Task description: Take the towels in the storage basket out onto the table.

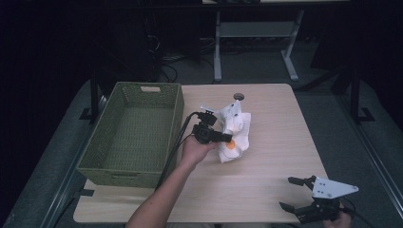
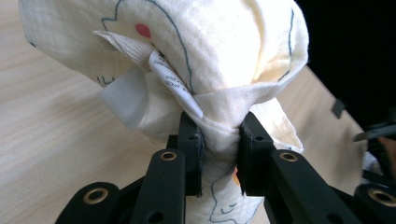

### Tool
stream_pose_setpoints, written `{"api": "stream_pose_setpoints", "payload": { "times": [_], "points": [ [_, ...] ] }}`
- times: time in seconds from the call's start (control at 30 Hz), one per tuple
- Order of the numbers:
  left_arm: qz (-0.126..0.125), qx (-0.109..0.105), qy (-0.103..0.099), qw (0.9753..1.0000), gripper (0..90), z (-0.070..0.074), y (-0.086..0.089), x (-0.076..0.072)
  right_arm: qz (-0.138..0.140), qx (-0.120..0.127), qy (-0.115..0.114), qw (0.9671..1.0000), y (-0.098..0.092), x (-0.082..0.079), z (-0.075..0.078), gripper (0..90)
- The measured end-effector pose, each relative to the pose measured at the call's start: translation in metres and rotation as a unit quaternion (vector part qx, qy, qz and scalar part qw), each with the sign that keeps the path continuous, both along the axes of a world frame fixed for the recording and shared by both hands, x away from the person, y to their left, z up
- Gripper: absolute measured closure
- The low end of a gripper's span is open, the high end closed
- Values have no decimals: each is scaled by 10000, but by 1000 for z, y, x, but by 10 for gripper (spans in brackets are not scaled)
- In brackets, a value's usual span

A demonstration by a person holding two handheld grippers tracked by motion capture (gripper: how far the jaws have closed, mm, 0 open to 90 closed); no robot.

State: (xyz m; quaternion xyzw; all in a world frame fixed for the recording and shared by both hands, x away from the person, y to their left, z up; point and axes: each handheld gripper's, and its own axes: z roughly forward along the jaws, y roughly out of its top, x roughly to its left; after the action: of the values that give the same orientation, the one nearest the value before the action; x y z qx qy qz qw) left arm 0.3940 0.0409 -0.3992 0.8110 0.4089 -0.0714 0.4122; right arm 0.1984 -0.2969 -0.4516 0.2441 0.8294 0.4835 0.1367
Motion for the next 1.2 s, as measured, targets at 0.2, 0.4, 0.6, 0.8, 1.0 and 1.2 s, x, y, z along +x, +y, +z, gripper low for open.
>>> {"api": "stream_pose_setpoints", "payload": {
  "times": [0.2, 0.4, 0.6, 0.8, 1.0, 1.2],
  "points": [
    [41, 143, 106, 9998, 734, -13, -12, -3, 6, 4, -7, 10000, 0, 0, 0, 138],
    [98, 265, 96, 9996, 710, -26, -19, -6, -2, 1, 17, 10000, 0, 0, 0, 138],
    [178, 247, 138, 9994, 624, -31, -20, -6, -8, 13, 26, 10000, 0, 0, 0, 138],
    [201, 38, 165, 9997, 569, -32, -19, -8, -7, 23, 9, 10000, 0, 0, 0, 138],
    [167, -167, 88, 9997, 556, -31, -17, -16, -16, 25, 34, 10000, 0, 0, -1, 138],
    [60, -331, 30, 9994, 545, -33, -9, -23, 3, -20, 44, 10000, 0, 1, -1, 138]
  ]
}}
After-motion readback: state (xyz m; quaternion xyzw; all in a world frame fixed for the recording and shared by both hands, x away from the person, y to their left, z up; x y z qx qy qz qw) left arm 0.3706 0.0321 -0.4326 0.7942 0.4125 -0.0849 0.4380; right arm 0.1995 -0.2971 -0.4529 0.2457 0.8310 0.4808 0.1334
